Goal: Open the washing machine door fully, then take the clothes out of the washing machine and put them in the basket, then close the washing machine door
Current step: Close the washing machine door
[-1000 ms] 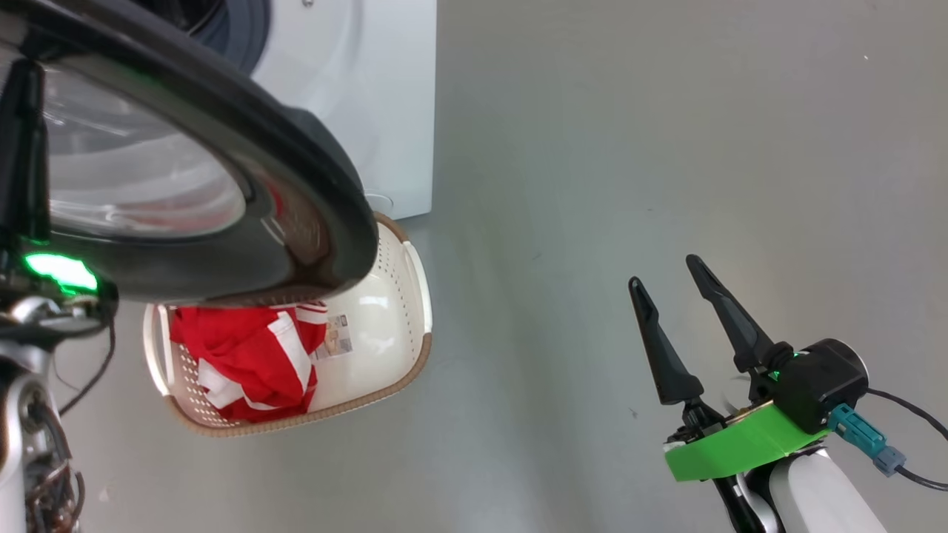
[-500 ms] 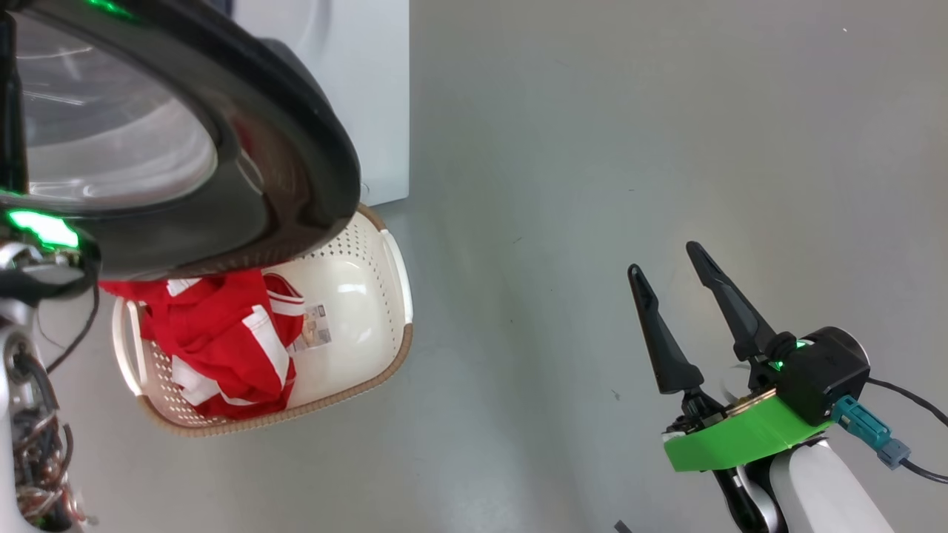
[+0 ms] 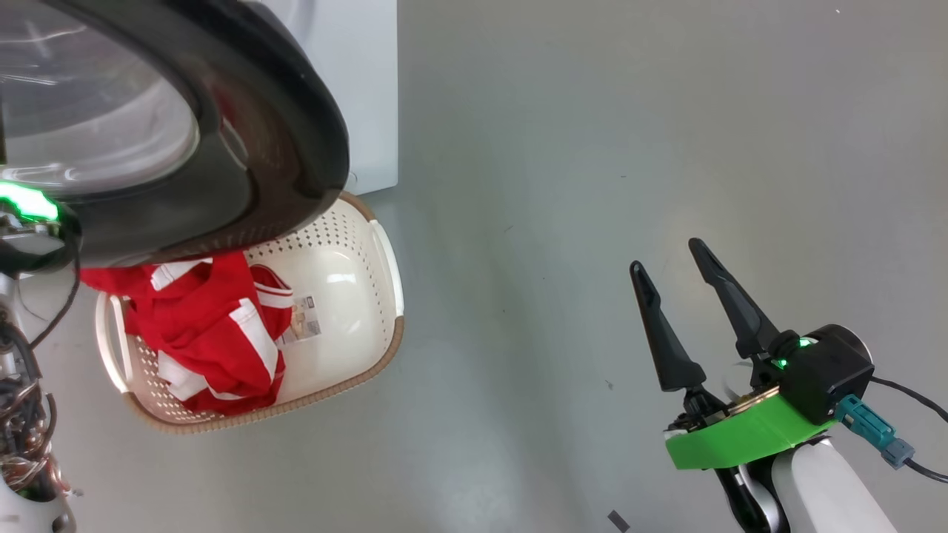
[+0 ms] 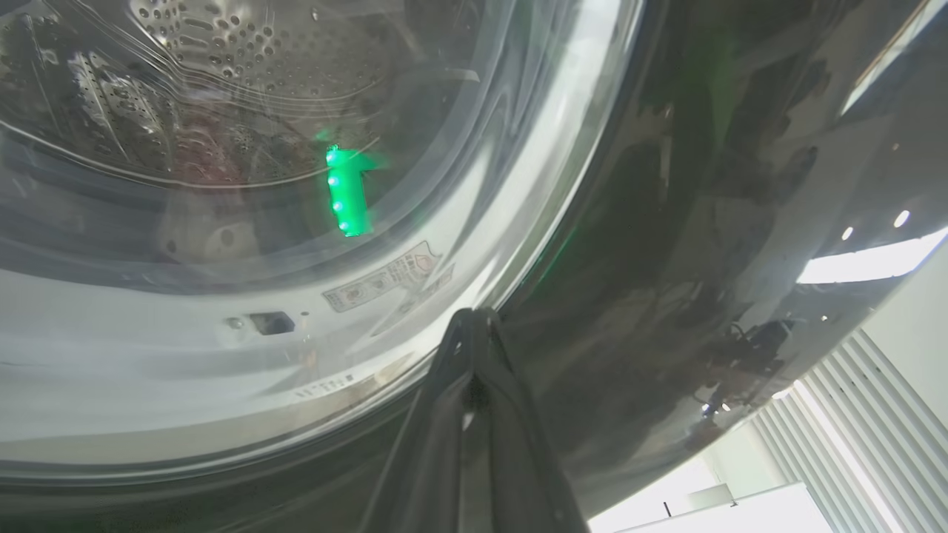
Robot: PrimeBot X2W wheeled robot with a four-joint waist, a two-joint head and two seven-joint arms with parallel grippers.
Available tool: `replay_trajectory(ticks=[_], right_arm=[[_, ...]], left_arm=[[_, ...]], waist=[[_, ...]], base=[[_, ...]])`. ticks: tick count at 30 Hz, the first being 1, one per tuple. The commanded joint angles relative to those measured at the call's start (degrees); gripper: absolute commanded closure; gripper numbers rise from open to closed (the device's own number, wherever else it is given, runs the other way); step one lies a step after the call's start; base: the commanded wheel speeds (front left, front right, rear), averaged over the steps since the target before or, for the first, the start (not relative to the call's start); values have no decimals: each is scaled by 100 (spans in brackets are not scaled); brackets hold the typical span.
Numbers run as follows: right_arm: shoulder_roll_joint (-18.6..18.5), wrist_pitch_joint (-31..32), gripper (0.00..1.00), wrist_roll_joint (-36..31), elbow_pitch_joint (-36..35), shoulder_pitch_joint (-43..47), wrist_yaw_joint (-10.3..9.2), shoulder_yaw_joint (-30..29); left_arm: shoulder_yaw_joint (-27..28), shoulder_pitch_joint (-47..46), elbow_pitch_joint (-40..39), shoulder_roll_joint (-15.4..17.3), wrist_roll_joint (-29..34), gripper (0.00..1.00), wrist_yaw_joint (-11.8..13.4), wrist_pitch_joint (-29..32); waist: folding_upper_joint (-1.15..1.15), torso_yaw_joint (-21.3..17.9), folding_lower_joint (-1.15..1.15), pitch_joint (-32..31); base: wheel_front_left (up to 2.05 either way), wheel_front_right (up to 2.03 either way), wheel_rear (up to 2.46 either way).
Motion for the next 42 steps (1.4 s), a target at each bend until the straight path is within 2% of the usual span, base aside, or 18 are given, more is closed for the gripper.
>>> replay_trajectory(ticks=[1, 5, 6, 8, 14, 25, 32, 35, 38, 42], right_arm=[[-5, -37, 0, 67, -137, -127, 36, 80], [-5, -37, 0, 35, -65, -94, 36, 22], [-5, -37, 0, 26, -51, -84, 36, 14], [-5, -37, 0, 8, -24, -64, 36, 3], [-5, -37, 0, -36, 82, -1, 36, -38], [-5, -37, 0, -166, 220, 136, 36, -180], [-5, -37, 0, -262, 216, 275, 36, -281], [-5, -37, 0, -313, 169, 314, 36, -343], [-5, -37, 0, -373, 113, 371, 36, -419], [-5, -37, 0, -420, 102, 436, 36, -484]], left_arm=[[103, -107, -135, 232, 64, 100, -99, 53], [41, 128, -162, 145, 50, 100, -244, 141], [50, 212, -181, 130, 59, 82, -273, 135], [42, 411, -260, 101, 72, 0, -345, 163], [-21, 1151, -582, 173, 583, 0, -671, 5], [-580, 2381, -975, 523, 2926, 0, -1362, -1083], [-959, 2931, -1005, 796, 4457, 0, -1461, -1946], [-1041, 3105, -1038, 792, 4744, 0, -1483, -2320], [-1088, 3322, -985, 894, 5332, 0, -1488, -2617], [-1113, 3535, -905, 903, 5884, 0, -1462, -2756]], waist=[[0, 10, 0, -16], [0, 114, 0, -192], [0, 142, 0, -244], [0, 204, 0, -356], [0, 423, 0, -722], [0, 790, 0, -1316], [0, 858, 0, -1640], [0, 841, 0, -1704], [0, 799, 0, -1755], [0, 754, 0, -1812]], base=[[0, 0, 0], [0, 0, 0], [0, 0, 0], [0, 0, 0], [0, 0, 0], [0, 0, 0], [0, 0, 0], [0, 0, 0], [0, 0, 0], [0, 0, 0]])
